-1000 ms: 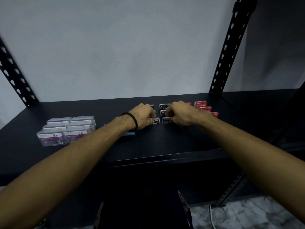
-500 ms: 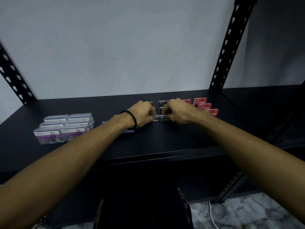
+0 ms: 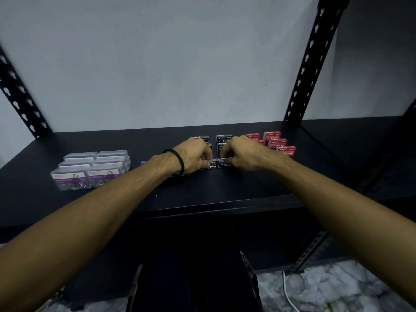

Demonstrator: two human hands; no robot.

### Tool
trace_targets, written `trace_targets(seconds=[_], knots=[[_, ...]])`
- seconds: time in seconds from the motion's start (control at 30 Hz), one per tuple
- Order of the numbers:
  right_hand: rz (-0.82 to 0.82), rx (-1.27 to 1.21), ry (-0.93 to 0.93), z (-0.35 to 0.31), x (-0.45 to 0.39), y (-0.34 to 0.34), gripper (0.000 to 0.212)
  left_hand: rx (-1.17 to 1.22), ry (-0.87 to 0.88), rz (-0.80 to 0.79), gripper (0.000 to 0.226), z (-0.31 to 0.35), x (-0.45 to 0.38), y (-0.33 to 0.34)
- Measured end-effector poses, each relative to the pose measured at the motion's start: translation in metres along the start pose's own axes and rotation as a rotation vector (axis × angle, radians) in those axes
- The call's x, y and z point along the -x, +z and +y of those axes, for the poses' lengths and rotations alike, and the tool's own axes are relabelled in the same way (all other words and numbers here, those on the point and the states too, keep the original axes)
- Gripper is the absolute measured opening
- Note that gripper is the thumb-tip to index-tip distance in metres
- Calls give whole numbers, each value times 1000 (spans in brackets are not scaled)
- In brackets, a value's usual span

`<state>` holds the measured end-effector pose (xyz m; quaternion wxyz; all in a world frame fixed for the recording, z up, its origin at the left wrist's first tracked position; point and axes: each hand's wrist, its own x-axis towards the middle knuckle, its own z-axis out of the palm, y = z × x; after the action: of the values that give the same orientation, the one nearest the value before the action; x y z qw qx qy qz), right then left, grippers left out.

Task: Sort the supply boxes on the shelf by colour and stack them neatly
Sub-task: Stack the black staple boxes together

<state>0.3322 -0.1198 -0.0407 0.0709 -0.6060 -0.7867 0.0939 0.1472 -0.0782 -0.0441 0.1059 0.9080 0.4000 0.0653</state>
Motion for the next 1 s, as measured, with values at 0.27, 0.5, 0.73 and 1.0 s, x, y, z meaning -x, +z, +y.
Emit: trace_targets(seconds=[0.27,0.5,0.73,1.0], knots=[[-16,17,-16,-5,10,0,14,7,21,15,12,2,7,3],[-12,25,-17,-4,12,1,18,15,22,15,13,4,10,4],[-5,10,-3,-3,11,0,19,-39,18,9,22,7,10,1],[125,-44,65,9,13,-19,22,-70,13,241,39,-3,6,-31]])
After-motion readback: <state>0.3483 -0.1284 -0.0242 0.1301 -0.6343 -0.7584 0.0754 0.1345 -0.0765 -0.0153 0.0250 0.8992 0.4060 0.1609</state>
